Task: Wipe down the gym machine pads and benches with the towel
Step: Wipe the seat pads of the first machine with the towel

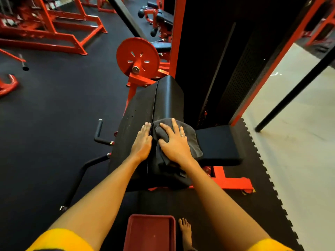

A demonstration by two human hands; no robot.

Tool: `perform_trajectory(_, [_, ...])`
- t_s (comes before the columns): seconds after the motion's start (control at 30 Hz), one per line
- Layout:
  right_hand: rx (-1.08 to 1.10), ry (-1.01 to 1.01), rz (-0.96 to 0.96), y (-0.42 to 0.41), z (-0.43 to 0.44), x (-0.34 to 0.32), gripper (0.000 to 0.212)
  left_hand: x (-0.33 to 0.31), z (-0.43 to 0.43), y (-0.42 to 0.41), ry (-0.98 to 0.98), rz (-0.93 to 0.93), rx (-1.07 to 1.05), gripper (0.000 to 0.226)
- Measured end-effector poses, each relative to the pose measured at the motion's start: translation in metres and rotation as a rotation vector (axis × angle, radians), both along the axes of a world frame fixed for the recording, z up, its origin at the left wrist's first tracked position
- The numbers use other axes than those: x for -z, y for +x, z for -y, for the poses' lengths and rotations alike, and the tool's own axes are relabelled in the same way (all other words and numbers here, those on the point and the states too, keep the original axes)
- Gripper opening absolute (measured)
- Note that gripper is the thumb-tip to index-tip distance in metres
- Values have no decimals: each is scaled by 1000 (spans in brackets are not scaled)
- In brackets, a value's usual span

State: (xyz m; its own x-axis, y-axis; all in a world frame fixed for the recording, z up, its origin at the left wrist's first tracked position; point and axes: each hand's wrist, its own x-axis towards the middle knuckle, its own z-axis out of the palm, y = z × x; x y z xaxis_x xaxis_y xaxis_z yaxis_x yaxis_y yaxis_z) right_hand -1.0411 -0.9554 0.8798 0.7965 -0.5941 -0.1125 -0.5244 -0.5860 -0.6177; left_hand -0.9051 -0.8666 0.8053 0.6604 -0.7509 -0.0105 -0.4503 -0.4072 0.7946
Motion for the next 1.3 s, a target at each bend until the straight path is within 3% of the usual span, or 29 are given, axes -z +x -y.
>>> perform_trajectory(0.17, [33, -14, 10, -31, -27, 6, 63, 2, -22, -21, -4, 10, 9, 58])
perform_trajectory(0.37, [127, 82, -85, 26, 12, -18, 68, 5, -47, -45, 5, -4, 1, 54])
perform_trajectory(0.53, [52, -27, -82, 2, -8, -9, 65, 9, -66, -62, 2, 20, -19, 53])
perform_trajectory(0.77, [-59, -221, 339, -82, -67, 39, 53, 11, -68, -64, 27, 72, -45, 52])
perform_trajectory(1.0, [382, 17, 545, -77, -72, 42, 48, 7, -73, -64, 0, 90, -5, 55])
perform_trajectory(1.07, [467, -105, 602, -73, -91, 47, 47, 6, -74, -57, -10, 108, 36, 56])
perform_trajectory(1.2, [322, -472, 636, -75, -115, 67, 52, 8, -76, -50, -40, 114, 150, 57])
perform_trajectory(1.3, [419, -470, 651, -75, -103, 75, 50, 13, -76, -46, -65, 107, 198, 59])
